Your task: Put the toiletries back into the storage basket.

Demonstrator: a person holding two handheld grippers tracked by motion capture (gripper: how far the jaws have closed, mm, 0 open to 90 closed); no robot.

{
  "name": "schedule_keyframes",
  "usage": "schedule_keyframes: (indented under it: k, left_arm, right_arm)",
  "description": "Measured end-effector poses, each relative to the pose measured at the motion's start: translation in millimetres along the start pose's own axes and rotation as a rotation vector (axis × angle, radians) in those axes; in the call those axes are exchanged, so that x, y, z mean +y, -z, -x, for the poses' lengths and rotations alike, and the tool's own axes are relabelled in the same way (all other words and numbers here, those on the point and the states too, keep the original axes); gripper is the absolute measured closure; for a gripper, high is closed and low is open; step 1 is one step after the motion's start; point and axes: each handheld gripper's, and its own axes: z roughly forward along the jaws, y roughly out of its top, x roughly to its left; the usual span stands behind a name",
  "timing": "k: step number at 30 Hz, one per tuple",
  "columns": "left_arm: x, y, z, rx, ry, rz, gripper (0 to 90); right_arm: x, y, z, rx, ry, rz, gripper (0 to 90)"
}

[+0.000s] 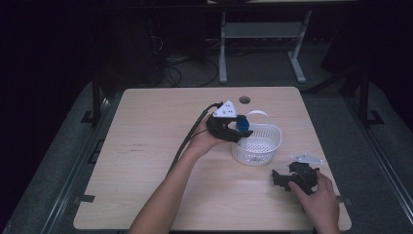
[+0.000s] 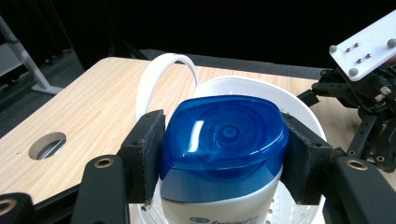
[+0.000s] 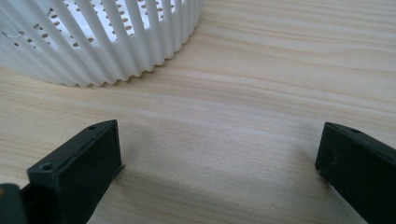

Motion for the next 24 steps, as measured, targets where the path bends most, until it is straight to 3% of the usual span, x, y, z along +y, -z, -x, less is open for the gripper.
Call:
schedule_keyframes:
  k: [10, 16, 24]
  left_arm:
    - [-2.0, -0.6, -0.3, -0.035, 0.014, 0.018, 32.5]
    - [-1.0, 3.0, -1.1, -0.038, 0.012, 0.036, 25.2]
    - [1.5, 12.8, 1.0, -0.030, 0.000, 0.024, 18.8]
  right_arm:
    - [0.0, 0.0, 0.0, 0.000, 0.000, 0.000, 0.0]
    - [0.0, 0.0, 0.1, 0.000, 0.001, 0.000, 0.0]
    - [0.0, 0.2, 0.0, 0.000, 0.000, 0.000, 0.0]
